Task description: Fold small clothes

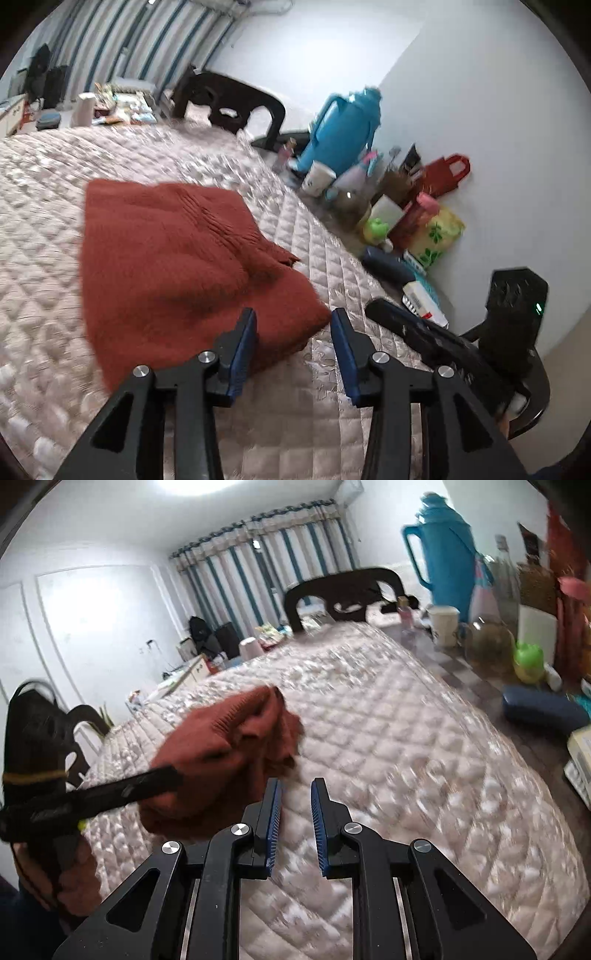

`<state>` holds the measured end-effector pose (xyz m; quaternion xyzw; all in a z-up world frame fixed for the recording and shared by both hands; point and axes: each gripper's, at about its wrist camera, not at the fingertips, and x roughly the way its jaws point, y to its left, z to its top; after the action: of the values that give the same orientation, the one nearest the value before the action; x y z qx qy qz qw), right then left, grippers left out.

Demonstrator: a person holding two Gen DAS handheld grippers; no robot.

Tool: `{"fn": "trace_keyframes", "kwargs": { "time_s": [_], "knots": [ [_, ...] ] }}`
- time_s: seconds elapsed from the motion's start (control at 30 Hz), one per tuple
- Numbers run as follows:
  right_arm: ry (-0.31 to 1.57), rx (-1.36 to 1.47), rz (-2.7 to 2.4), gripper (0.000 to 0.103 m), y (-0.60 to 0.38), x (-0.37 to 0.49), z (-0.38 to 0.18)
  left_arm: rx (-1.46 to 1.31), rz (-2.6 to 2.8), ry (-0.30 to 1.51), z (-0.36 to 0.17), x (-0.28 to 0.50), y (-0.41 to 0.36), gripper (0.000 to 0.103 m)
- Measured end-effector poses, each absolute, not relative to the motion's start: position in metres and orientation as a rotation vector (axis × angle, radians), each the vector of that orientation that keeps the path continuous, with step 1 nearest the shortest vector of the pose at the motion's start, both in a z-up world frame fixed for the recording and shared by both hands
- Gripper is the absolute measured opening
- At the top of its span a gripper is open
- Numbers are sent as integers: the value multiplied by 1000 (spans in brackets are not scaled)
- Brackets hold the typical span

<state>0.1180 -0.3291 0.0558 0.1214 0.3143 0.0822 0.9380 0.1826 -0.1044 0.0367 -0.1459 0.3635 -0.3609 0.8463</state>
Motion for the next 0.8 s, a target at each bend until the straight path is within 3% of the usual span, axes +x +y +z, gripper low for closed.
{"fn": "trace_keyframes", "kwargs": {
  "time_s": [0.3, 0.47, 0.57, 0.8],
  "knots": [
    [619, 154, 382, 17, -266, 176, 73, -289, -466, 697, 41, 213, -65, 46],
    [789, 160, 321, 17, -271, 207, 20, -175, -480, 734, 11, 208, -89, 45],
    [781, 214, 333, 15, -287, 196, 13, -146, -496, 729, 13, 201, -91, 45],
    [694, 193, 327, 15, -286, 189, 52, -178, -460, 686, 35, 216, -79, 45]
  ]
}}
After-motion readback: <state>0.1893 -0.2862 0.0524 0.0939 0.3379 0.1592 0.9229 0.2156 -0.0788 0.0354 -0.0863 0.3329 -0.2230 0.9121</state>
